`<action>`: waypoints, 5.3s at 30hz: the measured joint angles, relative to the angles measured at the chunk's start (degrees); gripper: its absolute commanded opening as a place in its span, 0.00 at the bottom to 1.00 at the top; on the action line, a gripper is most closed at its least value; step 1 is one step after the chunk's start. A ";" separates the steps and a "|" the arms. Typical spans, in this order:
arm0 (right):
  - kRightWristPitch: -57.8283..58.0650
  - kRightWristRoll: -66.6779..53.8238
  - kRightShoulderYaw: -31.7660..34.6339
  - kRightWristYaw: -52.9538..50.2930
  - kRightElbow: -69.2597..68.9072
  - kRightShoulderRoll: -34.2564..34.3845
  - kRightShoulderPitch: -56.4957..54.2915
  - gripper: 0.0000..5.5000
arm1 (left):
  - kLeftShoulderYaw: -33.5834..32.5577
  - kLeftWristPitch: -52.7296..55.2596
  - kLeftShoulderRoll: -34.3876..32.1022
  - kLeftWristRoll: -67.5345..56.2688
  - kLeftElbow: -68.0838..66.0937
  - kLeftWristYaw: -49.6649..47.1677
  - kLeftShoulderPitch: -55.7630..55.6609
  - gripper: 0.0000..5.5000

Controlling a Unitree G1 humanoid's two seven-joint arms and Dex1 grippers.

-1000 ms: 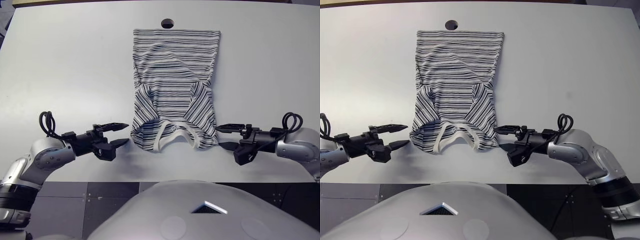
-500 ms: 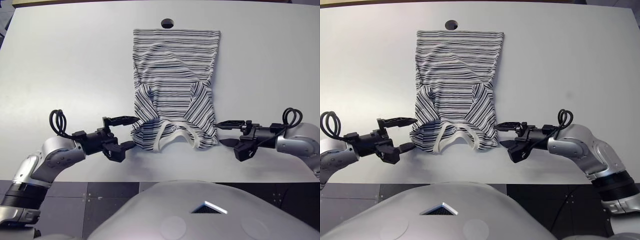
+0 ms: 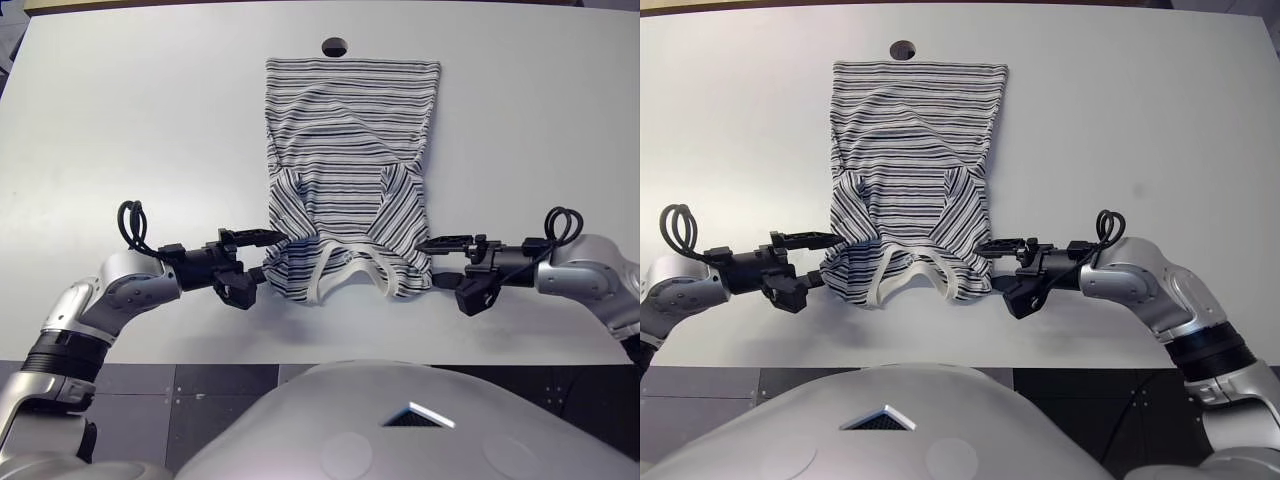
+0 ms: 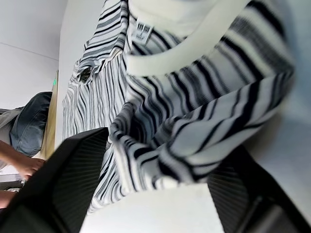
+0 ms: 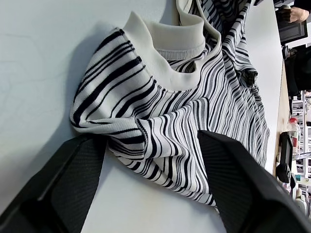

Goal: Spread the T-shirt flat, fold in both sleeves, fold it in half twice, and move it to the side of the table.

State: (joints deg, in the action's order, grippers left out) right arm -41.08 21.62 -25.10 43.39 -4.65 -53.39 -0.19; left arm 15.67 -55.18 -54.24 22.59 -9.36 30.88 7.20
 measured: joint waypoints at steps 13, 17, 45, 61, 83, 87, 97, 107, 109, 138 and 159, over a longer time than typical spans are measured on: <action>-2.40 -0.35 -2.29 -0.05 4.29 1.03 -1.33 0.16 | 1.22 -0.31 -0.16 -1.53 -1.74 1.08 1.16 0.11; -2.84 0.73 -2.59 -1.34 7.13 2.79 -2.87 0.04 | 0.19 -0.08 -0.26 -3.89 -1.06 0.92 3.82 0.03; 6.31 -18.03 13.25 -3.25 -5.93 0.78 12.43 0.02 | -11.55 12.45 6.45 -20.41 14.97 -3.35 17.80 0.02; 14.98 2.85 10.18 -31.29 36.21 28.97 -26.85 0.02 | -5.56 25.55 25.69 -1.07 -24.74 -18.08 -25.93 0.02; 14.41 9.83 3.44 -48.17 75.40 39.46 -46.84 0.33 | -1.08 28.20 34.52 2.79 -63.45 -31.25 -48.31 0.37; 17.76 8.90 4.17 -46.58 78.69 40.95 -49.74 0.47 | -7.15 30.22 38.25 -4.40 -64.89 -27.25 -51.73 0.48; 20.65 3.92 9.28 -42.24 80.53 43.78 -51.97 0.58 | -18.84 44.72 42.28 -14.70 -67.95 -27.15 -55.37 0.75; 2.37 14.87 -1.58 -32.27 53.60 25.91 -34.35 0.58 | -23.34 44.56 37.23 -16.73 -68.02 -30.14 -51.76 0.98; 2.63 15.97 -2.09 -29.55 46.40 22.47 -31.53 0.58 | -23.44 42.66 36.19 -16.77 -67.50 -30.17 -50.50 0.98; 8.29 26.47 -27.76 -17.77 13.68 47.15 -17.05 0.58 | -34.61 28.81 34.87 -31.01 -26.20 -30.23 -22.20 0.98; 17.37 24.44 -16.07 -47.80 69.72 51.00 -46.85 0.58 | -32.94 29.48 38.01 -31.29 -19.29 -29.23 -21.26 0.98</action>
State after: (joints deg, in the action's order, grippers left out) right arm -23.71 46.06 -41.17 -4.41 65.07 -2.38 -47.03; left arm -17.27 -25.70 -16.23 -8.70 -28.65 1.65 -14.06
